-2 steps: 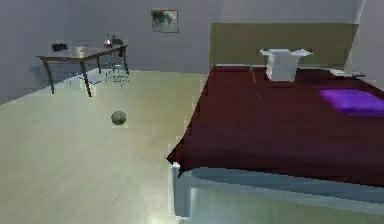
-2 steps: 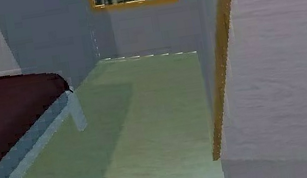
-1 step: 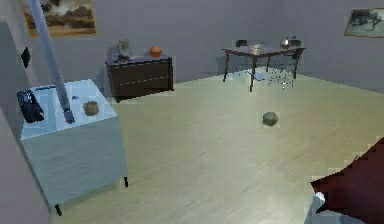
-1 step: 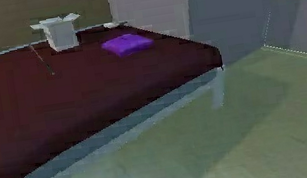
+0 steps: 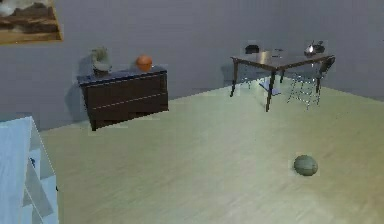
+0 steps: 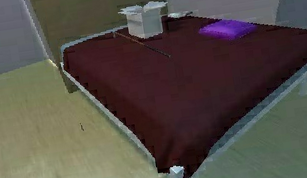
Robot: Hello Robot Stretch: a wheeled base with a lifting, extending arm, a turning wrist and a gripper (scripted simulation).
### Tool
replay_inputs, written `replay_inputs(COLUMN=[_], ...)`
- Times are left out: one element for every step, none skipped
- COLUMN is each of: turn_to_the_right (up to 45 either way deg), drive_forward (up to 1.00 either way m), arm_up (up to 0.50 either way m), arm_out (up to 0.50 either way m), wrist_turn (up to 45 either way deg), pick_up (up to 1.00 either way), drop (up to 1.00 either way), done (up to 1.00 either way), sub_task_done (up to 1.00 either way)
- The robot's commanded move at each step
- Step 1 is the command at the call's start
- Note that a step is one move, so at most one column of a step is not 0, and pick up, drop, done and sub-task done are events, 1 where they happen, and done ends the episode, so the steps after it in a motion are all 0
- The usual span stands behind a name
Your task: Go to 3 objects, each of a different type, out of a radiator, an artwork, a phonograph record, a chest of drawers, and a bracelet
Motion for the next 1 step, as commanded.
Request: replay_inputs(turn_to_the_right=[-3.0], drive_forward=[0.0], arm_up=[0.0], arm_out=[0.0], wrist_turn=[0.0], pick_up=[0.0], drop=[0.0], done=[0.0], sub_task_done=[0.0])
